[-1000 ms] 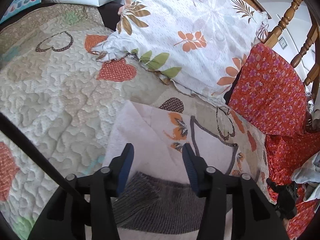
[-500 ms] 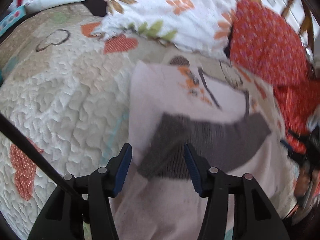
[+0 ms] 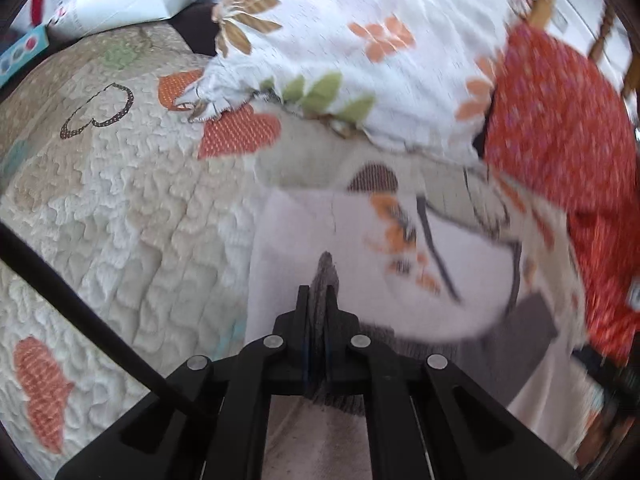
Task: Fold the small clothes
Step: 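Regrasp the folded grey hem with the left tool and smooth it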
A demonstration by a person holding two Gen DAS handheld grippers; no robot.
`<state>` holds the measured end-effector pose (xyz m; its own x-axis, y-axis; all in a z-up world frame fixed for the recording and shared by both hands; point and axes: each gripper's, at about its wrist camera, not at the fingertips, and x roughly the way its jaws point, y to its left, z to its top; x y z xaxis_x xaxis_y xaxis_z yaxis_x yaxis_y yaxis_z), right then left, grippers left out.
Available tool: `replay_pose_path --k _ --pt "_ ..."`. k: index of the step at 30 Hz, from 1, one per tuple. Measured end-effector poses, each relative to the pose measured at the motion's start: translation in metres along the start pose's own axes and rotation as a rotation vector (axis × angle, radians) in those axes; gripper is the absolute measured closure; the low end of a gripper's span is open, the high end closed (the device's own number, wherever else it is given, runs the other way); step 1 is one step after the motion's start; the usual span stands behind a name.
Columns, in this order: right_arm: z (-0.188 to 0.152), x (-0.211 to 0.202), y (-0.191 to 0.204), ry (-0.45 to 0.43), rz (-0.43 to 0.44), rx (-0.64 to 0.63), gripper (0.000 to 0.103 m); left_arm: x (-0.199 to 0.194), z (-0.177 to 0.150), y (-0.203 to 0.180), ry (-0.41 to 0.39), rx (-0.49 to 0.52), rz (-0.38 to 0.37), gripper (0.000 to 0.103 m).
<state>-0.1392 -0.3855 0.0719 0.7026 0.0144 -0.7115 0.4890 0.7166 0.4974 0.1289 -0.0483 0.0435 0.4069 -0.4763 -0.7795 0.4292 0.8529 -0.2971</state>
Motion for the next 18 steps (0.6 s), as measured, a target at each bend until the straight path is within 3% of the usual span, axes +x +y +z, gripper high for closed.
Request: replay_pose_path --k 3,8,13,18 --pt "-0.002 0.006 0.007 0.011 -0.051 -0.070 0.049 0.011 0.002 -0.005 0.008 -0.017 0.004 0.099" --pt "-0.012 0.020 0.007 0.051 -0.102 -0.129 0.065 0.017 -0.001 -0.011 0.022 0.026 0.050 0.099" --pt "-0.014 0.009 0.016 -0.021 -0.161 -0.201 0.065 0.014 -0.002 0.007 0.038 -0.038 0.060 0.098" --pt "-0.017 0.027 0.018 0.015 -0.200 -0.244 0.065 0.018 -0.005 0.026 0.065 -0.112 0.034 0.098"
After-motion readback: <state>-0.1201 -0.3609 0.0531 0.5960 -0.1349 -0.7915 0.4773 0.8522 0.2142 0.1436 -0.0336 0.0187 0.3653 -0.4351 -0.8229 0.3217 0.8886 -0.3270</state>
